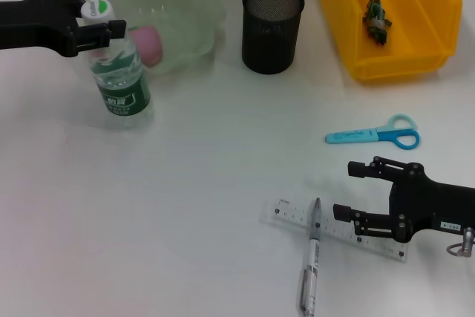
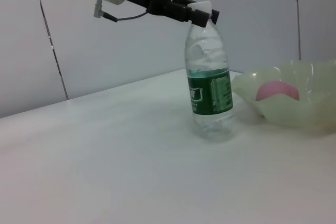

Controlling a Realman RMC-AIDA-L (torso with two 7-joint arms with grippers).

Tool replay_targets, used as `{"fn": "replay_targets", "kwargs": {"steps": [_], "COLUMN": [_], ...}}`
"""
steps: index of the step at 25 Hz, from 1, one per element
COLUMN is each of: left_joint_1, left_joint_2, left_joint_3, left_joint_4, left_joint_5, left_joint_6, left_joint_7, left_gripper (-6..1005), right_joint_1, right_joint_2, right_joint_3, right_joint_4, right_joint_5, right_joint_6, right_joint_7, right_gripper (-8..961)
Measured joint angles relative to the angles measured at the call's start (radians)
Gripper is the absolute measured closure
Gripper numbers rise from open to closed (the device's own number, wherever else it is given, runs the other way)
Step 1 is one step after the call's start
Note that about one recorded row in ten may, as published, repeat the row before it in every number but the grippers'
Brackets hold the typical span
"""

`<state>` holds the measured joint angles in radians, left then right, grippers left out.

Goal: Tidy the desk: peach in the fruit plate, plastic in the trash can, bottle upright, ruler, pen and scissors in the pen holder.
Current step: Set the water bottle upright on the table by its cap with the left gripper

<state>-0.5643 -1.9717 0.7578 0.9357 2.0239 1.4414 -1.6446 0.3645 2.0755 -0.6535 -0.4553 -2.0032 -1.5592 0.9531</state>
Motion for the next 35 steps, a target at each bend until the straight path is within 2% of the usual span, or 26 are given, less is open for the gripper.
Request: {"fn": "replay_targets", "kwargs": {"steps": [28,35], "left_joint_1": [0.021,0.016], "left_joint_2": [0.003,-0.009], "left_joint_3": [0.009,0.008], "left_joint_4": [0.0,0.001], "left_joint_5": [0.011,0.038], "left_joint_6": [-0.088,-0.101], "left_joint_7": [0.004,0.008], "left_gripper": [555,555], "right_joint_1": [0.002,0.002], "right_joint_2": [0.0,0.0], "right_joint_3": [0.002,0.003], "right_joint_4": [0.001,0.001], "right_joint_5": [0.0,0.0], "right_joint_6": [0.001,0.001], "right_joint_7": [0.008,0.008], "right_gripper": [164,164]}}
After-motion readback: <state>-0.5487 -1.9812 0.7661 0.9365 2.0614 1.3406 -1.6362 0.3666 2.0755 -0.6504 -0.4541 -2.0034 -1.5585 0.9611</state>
